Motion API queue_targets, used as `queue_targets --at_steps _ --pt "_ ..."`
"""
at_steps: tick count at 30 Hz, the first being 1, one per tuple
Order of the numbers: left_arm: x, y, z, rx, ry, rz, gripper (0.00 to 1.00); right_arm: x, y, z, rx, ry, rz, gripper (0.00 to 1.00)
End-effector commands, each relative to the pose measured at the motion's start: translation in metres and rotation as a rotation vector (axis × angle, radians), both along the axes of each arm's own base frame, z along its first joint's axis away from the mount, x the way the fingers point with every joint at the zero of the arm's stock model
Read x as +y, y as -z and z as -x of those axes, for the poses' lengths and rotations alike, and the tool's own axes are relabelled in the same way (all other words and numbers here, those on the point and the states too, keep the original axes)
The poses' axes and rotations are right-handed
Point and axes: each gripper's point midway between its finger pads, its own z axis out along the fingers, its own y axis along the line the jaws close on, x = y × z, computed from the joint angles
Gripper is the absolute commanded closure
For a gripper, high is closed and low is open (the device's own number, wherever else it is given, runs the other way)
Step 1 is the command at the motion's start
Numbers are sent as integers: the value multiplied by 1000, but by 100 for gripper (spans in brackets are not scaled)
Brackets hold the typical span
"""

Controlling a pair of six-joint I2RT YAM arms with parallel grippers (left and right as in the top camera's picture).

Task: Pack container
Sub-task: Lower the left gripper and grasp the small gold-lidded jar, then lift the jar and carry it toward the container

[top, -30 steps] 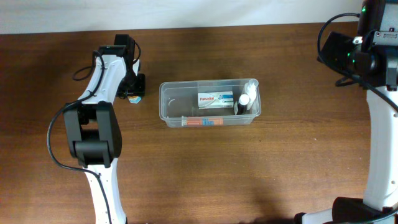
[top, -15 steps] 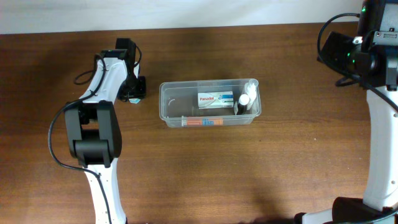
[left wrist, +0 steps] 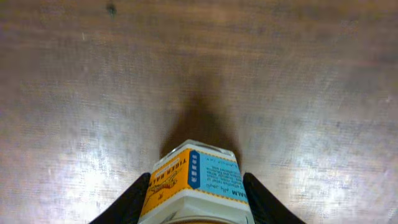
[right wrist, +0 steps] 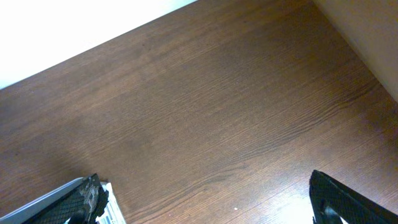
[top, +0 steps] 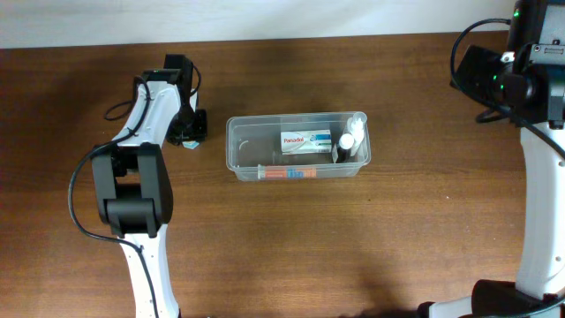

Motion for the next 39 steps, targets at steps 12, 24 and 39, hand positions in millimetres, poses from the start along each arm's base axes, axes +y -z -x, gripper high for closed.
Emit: queue_targets --at_steps 12,24,39 --pt "-21 -106 -17 -74 125 59 73 -5 -6 0 -14 17 16 2" --pt "-85 -142 16 -22 363 89 73 -5 -6 0 -14 17 16 2" --pt "-153 -135 41 16 564 86 72 -5 -6 0 -14 17 16 2"
